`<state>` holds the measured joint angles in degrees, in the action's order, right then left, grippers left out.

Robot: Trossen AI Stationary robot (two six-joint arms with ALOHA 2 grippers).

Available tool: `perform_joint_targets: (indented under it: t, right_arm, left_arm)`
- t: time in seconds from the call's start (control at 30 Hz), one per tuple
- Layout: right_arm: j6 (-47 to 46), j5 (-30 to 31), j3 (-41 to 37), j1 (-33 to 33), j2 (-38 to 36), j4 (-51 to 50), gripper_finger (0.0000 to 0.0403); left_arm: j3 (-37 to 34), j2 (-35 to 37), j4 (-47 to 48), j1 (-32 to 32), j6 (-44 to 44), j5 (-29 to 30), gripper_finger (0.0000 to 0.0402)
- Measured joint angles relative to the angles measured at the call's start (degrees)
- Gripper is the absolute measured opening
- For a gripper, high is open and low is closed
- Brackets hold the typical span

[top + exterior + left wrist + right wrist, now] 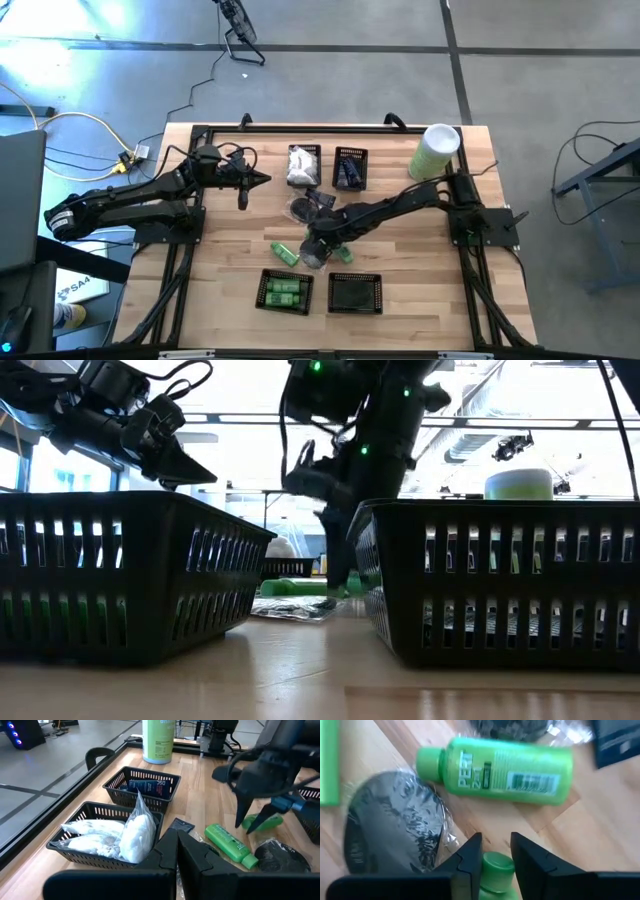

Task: Pick & Place Travel size toiletries
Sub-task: Put the green shampoo into the bottom left black bin

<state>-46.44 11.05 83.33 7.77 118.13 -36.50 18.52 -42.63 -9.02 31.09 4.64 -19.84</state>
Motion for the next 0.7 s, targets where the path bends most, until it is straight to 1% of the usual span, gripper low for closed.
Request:
perform_joint_targets:
  t: [0.2, 0.33, 0.37, 0.43, 0.57, 0.7]
  right_arm:
    - [1.73, 4.03, -0.02, 0.04, -4.99, -1.49, 0.0074]
    - [3.28, 6.08, 0.02, 0.33, -8.51, -2.48, 0.0031]
    - [3.28, 5.98, 0.02, 0.41, -9.15, -3.02, 0.0017]
    - [4.19, 5.91, 0.02, 0.39, -10.20, -3.60, 0.0007]
    - [7.96, 4.17, 0.02, 0.37, -10.41, -4.84, 0.0011]
    - [5.25, 0.48, 0.02, -0.04, -10.18, -5.43, 0.0008]
  left_arm:
    - [0.00, 0.00, -0.09, 0.00, 0.00, 0.00, 0.0000]
    - [0.00, 0.00, -0.26, 0.00, 0.00, 0.00, 0.0000]
    - [0.00, 0.00, -0.37, 0.02, 0.00, 0.00, 0.0000]
    - [0.00, 0.00, -0.33, 0.00, 0.00, 0.02, 0.0000]
    - [0.00, 0.00, -0.27, 0.00, 0.00, 0.02, 0.0000]
    - [0.00, 0.00, -0.24, 0.00, -0.01, 0.02, 0.0000]
